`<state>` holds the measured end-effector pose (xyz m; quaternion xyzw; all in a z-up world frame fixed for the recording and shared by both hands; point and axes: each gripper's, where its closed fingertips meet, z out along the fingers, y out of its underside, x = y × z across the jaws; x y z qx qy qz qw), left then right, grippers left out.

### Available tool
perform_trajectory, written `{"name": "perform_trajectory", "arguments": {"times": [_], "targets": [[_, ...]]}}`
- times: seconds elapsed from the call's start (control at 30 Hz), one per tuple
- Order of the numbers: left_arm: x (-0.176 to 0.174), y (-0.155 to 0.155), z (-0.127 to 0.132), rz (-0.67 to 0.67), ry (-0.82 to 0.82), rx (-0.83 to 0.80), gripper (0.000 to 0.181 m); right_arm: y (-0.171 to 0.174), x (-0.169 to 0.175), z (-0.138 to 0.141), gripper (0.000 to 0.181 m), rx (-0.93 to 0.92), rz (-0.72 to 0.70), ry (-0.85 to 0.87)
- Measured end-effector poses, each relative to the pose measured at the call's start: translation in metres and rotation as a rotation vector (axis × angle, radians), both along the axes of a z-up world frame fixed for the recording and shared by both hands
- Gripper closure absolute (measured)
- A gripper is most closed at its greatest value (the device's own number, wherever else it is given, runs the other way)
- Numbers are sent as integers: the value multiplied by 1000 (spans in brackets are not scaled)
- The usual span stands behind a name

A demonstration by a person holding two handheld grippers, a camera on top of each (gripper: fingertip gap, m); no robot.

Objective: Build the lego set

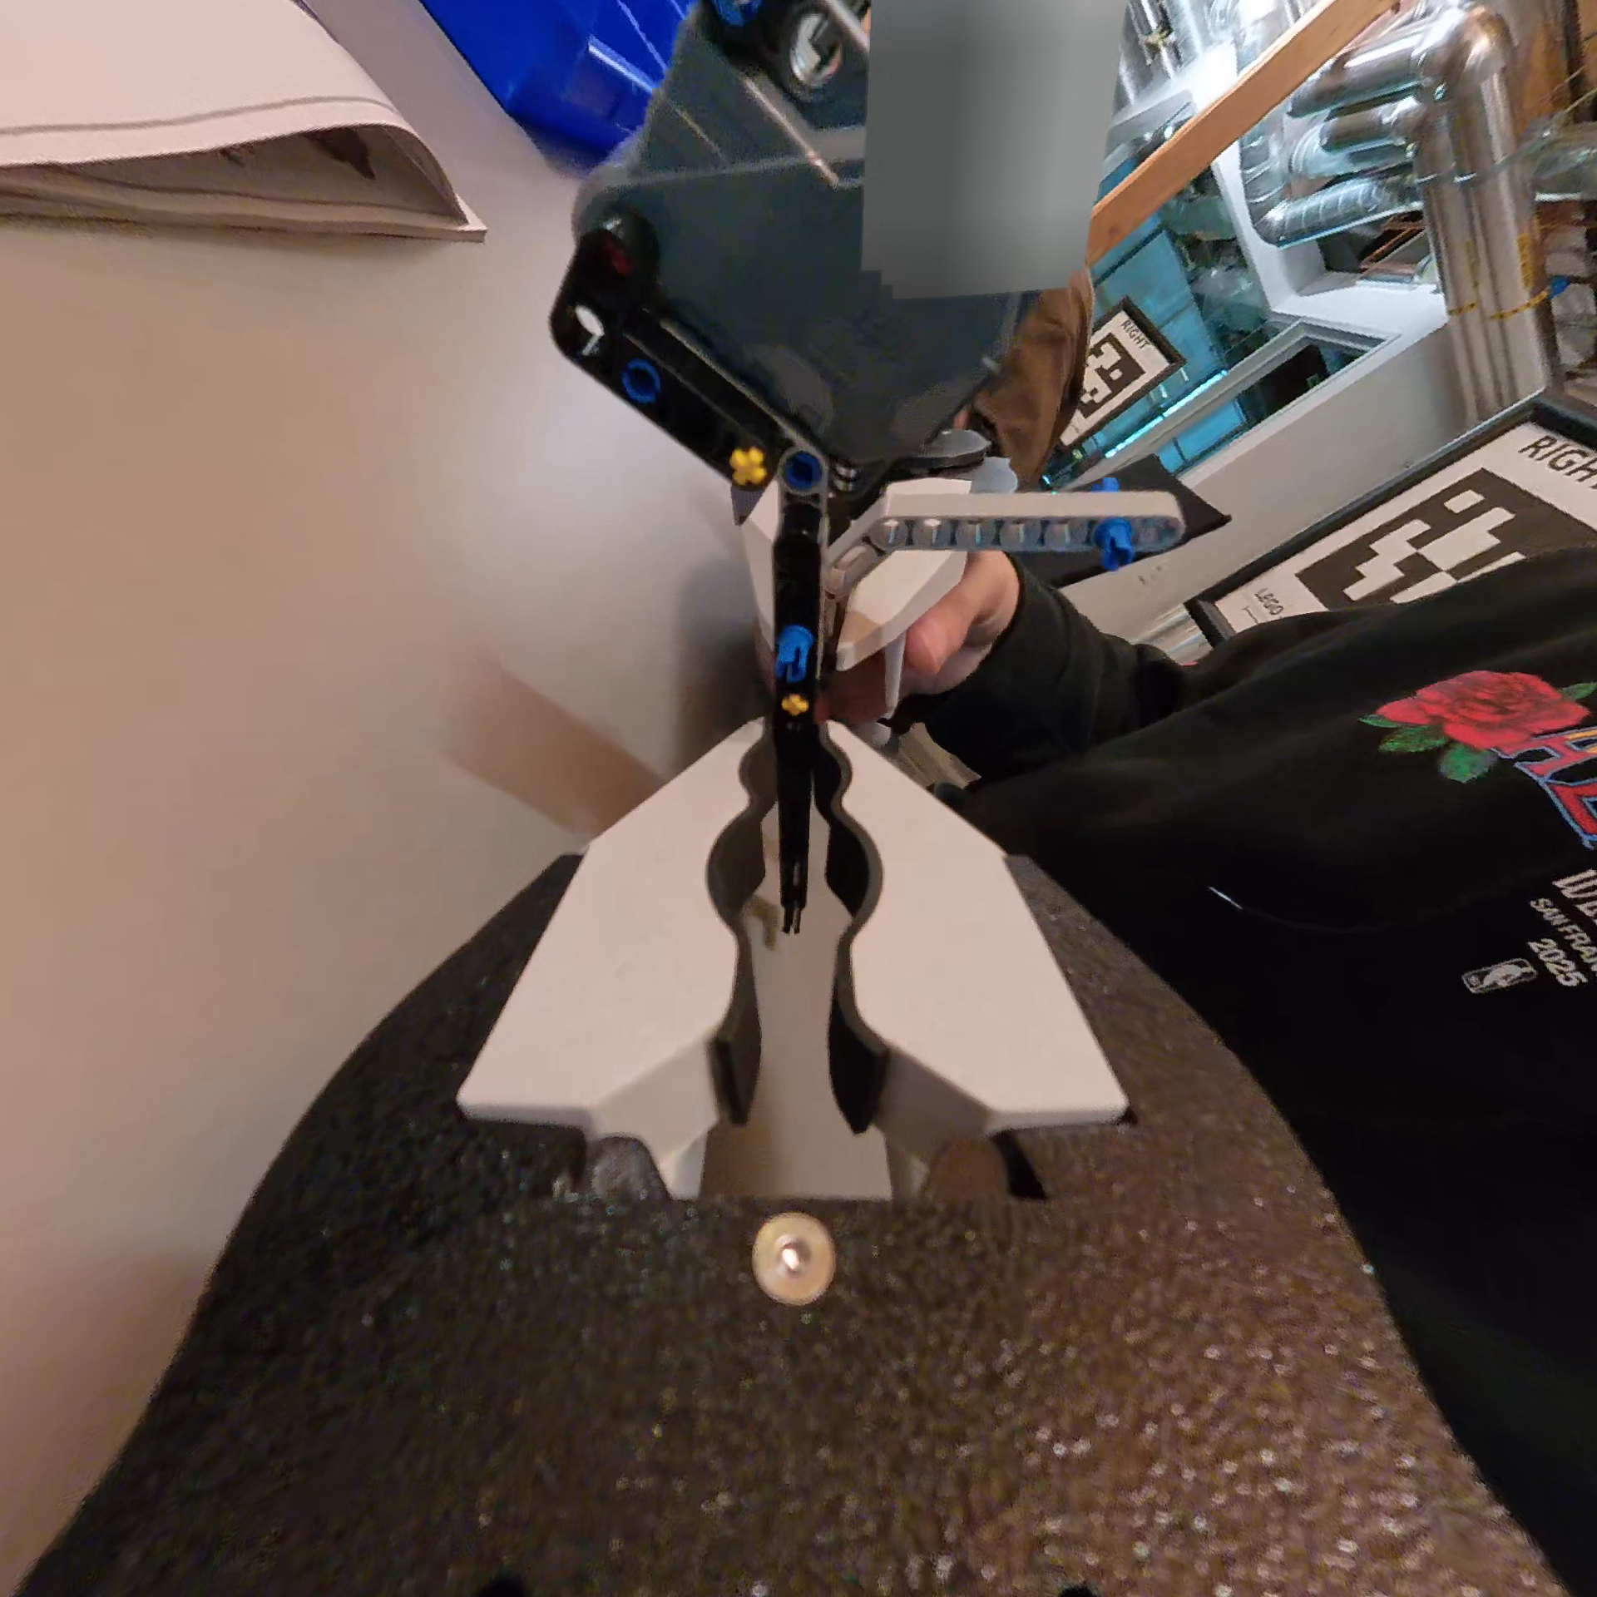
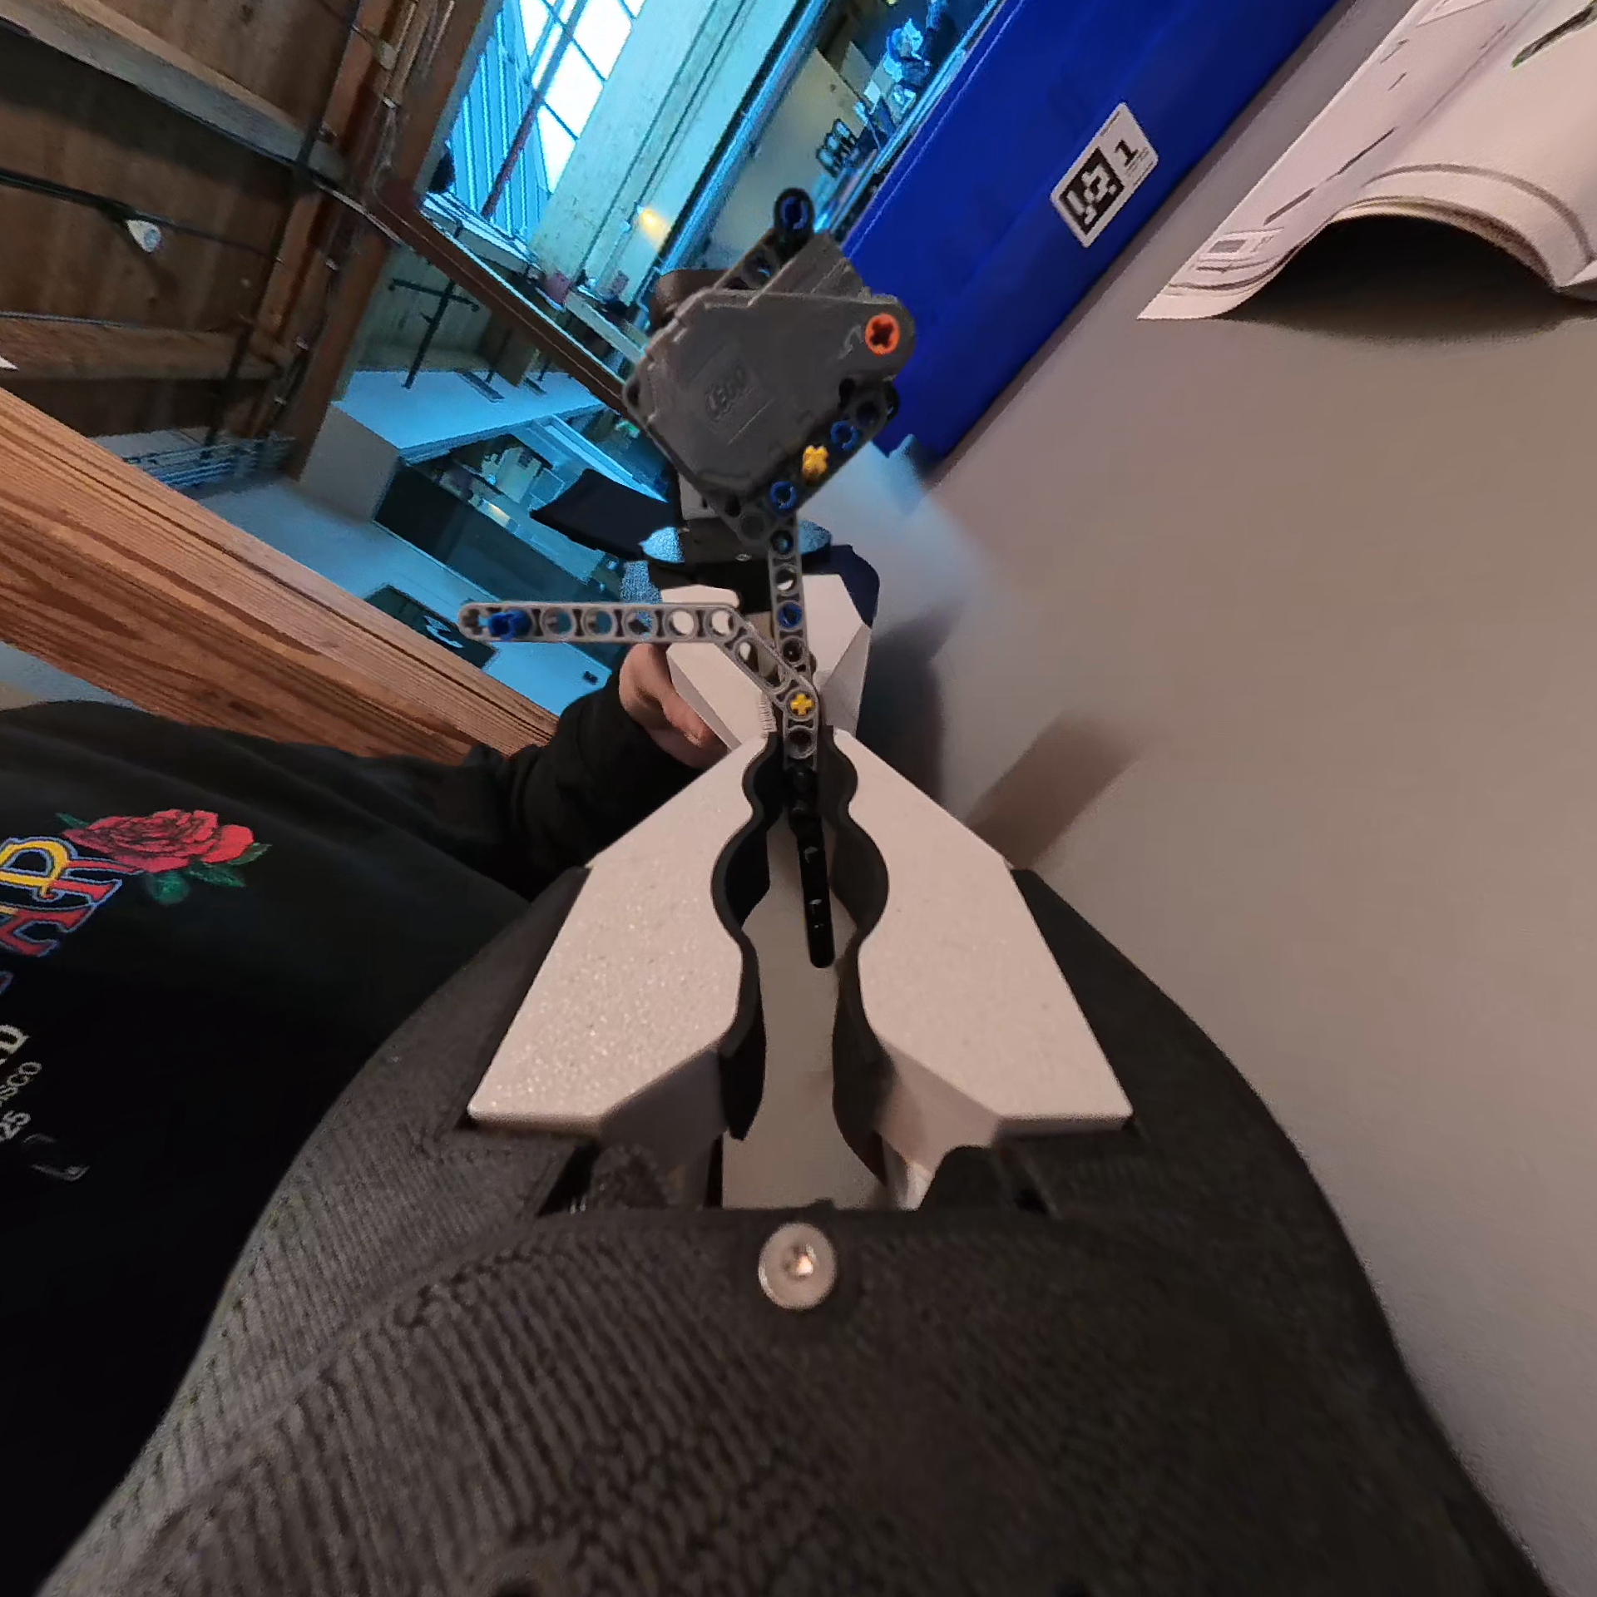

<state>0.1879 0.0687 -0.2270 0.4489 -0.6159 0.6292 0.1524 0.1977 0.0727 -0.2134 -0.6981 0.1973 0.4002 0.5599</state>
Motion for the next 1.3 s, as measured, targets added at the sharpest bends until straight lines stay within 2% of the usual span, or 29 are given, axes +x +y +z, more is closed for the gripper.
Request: {"name": "perform_trajectory", "arguments": {"times": [0.3, 0.4, 0.57, 0.73, 0.8, 1.17, 1.3], "targets": [[2, 3, 9, 37, -54, -30, 176, 4, 2, 9, 176, 47, 50, 75], [1, 1, 8, 30, -57, -20, 176, 1, 1, 6, 177, 34, 82, 3], [3, 3, 7, 43, -45, -22, 176, 1, -7, 3, 159, 20, 121, -47], [2, 1, 7, 26, -51, -14, 175, 0, -2, 6, 167, 37, 105, -12], [1, 0, 7, 18, -51, -11, 176, 0, -3, 3, 177, 24, 109, -39], [9, 2, 5, 61, -123, 95, 175, 4, 5, 3, 176, 23, 57, -63], [5, 5, 6, 58, -157, 126, 163, 3, 2, 3, 176, 27, 72, -71]]}}
